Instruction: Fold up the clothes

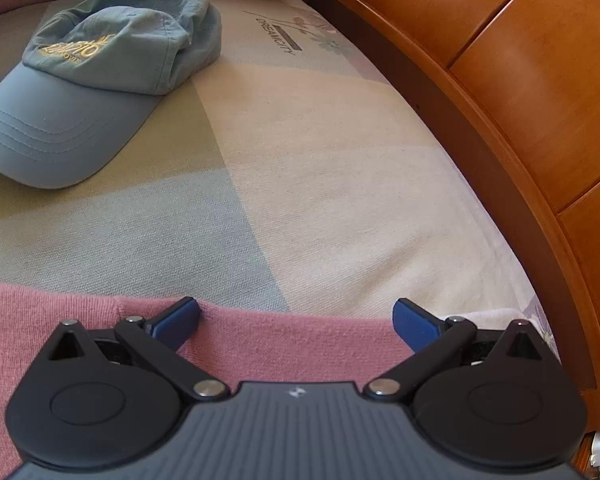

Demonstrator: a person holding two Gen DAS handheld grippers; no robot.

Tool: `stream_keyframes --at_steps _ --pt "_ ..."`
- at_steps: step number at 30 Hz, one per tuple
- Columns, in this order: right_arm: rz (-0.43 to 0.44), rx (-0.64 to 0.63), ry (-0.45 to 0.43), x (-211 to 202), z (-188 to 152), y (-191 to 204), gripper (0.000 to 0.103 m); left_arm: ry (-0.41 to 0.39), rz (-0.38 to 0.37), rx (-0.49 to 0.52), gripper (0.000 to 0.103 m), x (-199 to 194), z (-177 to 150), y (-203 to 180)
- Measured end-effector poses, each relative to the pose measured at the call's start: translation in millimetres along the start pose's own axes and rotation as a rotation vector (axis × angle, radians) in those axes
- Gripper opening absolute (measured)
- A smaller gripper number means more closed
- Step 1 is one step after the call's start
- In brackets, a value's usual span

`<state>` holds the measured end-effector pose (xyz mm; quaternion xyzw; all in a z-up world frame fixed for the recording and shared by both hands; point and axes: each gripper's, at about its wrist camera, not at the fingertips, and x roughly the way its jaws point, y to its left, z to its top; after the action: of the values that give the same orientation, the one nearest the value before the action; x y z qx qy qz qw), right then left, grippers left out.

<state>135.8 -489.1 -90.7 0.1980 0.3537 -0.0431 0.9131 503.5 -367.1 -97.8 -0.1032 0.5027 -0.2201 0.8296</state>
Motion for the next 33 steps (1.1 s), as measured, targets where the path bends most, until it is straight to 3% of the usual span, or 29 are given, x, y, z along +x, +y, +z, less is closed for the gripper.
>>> stream_keyframes --at_steps 4,12,19,24,29,33 --pt "-0.001 0.001 -0.001 0.6 0.5 -0.6 0.103 0.016 -0.017 -0.033 0.102 -14.7 1.6 3.4" --pt "0.004 0.026 -0.009 -0.9 1.1 -4.5 0.103 -0.012 -0.036 0.009 0.102 -77.0 -20.5 29.4" --pt "0.003 0.033 -0.012 -2.2 0.4 -4.5 0.103 -0.001 -0.037 -0.063 0.102 -57.1 -36.5 62.9" --pt "0.000 0.021 -0.009 -2.3 -0.1 -4.2 0.103 -0.023 -0.012 -0.089 0.102 -48.6 -21.0 59.1" --pt "-0.001 0.024 -0.009 -1.5 0.4 -4.9 0.103 -0.007 -0.041 -0.110 0.102 -39.9 -6.3 58.5" --pt "-0.004 0.016 -0.008 -1.2 0.2 -3.8 0.103 -0.035 0.002 -0.069 0.102 -31.7 -4.2 56.9"
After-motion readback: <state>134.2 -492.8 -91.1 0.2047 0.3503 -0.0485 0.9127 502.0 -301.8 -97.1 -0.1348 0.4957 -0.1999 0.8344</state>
